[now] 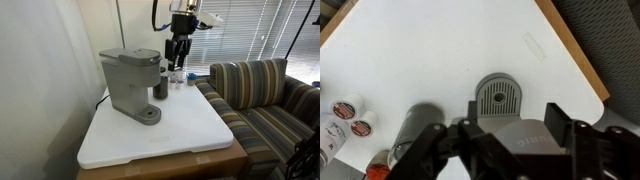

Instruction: Open the coffee machine chamber

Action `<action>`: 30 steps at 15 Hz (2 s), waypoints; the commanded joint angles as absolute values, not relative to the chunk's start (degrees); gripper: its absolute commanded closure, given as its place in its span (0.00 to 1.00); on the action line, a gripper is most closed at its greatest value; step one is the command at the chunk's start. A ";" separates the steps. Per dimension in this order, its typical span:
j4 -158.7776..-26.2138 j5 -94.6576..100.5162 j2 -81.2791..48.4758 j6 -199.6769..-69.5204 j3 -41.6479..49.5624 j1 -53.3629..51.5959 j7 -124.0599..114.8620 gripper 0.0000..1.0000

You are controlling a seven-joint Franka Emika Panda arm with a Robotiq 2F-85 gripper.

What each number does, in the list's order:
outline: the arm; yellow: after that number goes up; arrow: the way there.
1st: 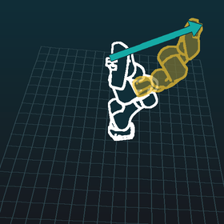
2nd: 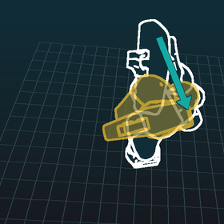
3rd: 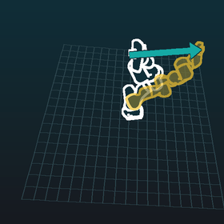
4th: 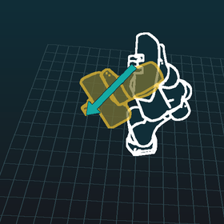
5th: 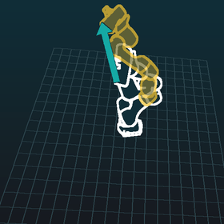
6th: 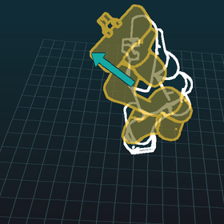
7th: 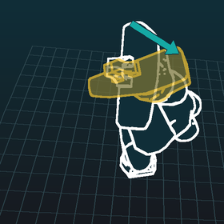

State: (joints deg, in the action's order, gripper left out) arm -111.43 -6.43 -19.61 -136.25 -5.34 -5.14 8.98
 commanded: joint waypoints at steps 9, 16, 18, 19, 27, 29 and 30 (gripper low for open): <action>-107.56 -7.85 -23.00 -139.75 -8.28 -3.43 15.96 1.00; -108.06 -12.60 -22.89 -141.90 -10.57 -1.85 21.49 1.00; -108.21 -13.20 -22.75 -141.87 -10.66 -1.68 22.22 1.00; -108.52 -13.37 -22.43 -142.04 -10.59 -1.63 22.31 1.00; -112.52 -12.41 -19.20 -146.84 -9.87 -2.05 20.13 1.00; -113.45 -12.36 -18.46 -148.23 -9.85 -1.99 19.86 1.00; -113.91 -12.18 -18.06 -148.86 -9.78 -2.04 19.60 1.00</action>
State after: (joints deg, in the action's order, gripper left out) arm -110.98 -12.12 -20.89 -145.69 -9.10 -3.12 19.89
